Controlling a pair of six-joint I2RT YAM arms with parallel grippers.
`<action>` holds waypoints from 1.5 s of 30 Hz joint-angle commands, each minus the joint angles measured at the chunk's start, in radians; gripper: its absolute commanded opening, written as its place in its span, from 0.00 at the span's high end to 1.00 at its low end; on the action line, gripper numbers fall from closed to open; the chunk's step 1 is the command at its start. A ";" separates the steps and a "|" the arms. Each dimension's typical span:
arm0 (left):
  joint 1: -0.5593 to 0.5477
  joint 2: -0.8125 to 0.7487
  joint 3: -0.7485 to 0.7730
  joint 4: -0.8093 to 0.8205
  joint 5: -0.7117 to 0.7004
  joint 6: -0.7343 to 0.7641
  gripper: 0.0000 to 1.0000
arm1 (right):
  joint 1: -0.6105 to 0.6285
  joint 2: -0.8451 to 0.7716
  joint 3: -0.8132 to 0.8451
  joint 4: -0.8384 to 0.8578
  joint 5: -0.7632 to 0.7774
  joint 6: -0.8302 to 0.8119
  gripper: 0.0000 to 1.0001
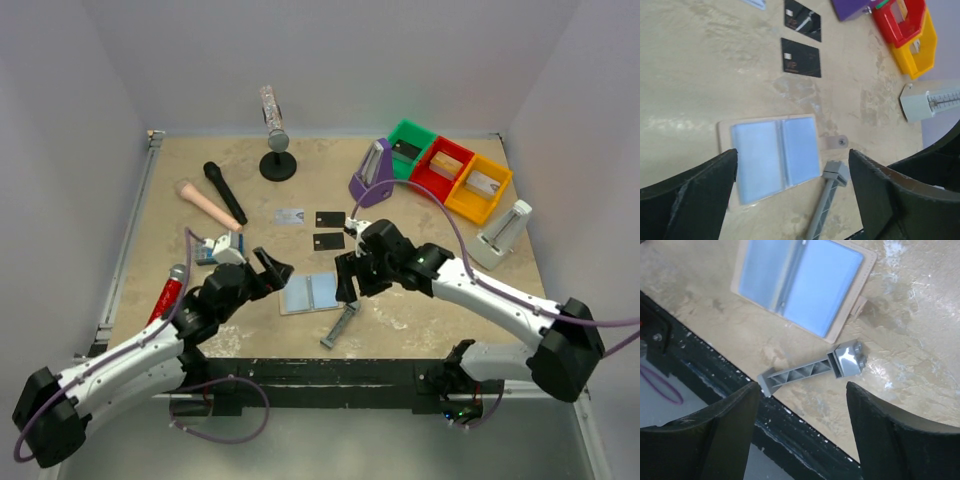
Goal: Take the credit cards out of the card holder
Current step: Remove the credit card from the card holder.
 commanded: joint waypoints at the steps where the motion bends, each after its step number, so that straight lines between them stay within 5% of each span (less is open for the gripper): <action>1: 0.005 -0.221 -0.184 -0.101 -0.090 -0.128 0.00 | -0.027 0.128 0.086 0.034 0.035 -0.005 0.31; 8: 0.006 -0.453 -0.269 -0.130 -0.030 -0.049 0.03 | -0.056 0.316 0.175 0.006 0.061 -0.012 0.33; 18: 0.006 -0.311 -0.245 -0.021 0.070 -0.001 0.24 | -0.089 0.465 0.233 -0.028 0.053 -0.028 0.47; 25: 0.006 -0.236 -0.243 0.083 0.103 0.008 0.31 | -0.094 0.488 0.218 0.000 0.015 -0.035 0.72; 30: 0.006 -0.147 -0.217 0.129 0.117 0.023 0.33 | -0.093 0.446 0.191 0.026 -0.022 -0.032 0.99; 45: 0.006 0.134 -0.153 0.272 0.165 0.025 0.31 | -0.091 0.380 0.118 0.080 -0.111 -0.035 1.00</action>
